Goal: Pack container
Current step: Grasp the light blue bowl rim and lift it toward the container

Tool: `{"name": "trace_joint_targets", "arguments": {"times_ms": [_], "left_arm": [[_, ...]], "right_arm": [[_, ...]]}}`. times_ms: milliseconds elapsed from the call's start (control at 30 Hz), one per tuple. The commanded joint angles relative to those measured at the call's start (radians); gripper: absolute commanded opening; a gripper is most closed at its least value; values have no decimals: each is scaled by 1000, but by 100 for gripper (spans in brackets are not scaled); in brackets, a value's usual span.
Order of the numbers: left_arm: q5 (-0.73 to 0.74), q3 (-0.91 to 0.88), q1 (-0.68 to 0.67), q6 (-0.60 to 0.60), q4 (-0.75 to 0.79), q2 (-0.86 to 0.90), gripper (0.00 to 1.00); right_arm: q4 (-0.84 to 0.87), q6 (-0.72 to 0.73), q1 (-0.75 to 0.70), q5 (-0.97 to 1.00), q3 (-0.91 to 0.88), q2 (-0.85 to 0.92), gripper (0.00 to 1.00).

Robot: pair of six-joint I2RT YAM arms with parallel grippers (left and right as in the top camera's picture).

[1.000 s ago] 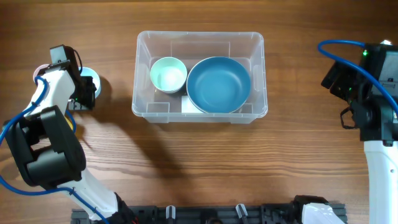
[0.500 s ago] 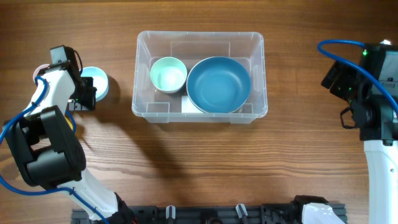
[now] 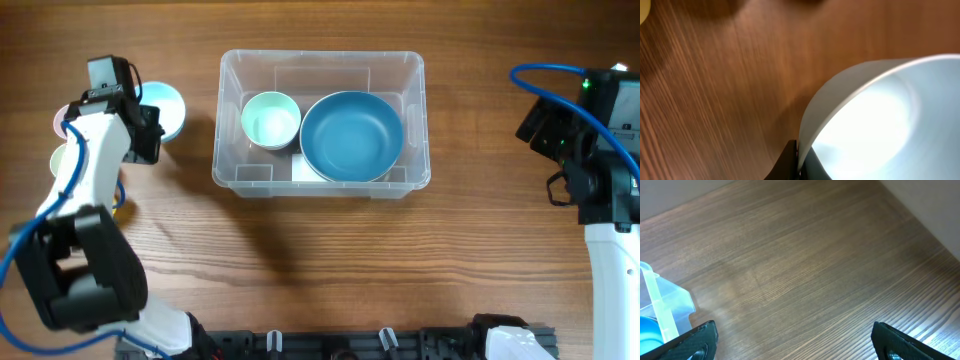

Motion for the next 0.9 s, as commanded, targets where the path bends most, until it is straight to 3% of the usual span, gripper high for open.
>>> {"name": "trace_joint_targets", "arguments": {"times_ms": [0, 167, 367, 533, 867], "left_arm": [[-33, 26, -33, 24, -3, -105, 4], [-34, 27, -69, 53, 3, -232, 4], [-1, 27, -206, 282, 87, -401, 4], [-1, 27, -350, 401, 174, -482, 4], [-2, 27, -503, 425, 212, -413, 5]], "right_arm": [[3, 14, -2, 19, 10, 10, 100], [3, 14, -2, 19, 10, 10, 100], [3, 13, -2, 19, 10, 10, 100], [3, 14, -2, 19, 10, 11, 99], [3, 14, -2, 19, 10, 11, 100]]}}
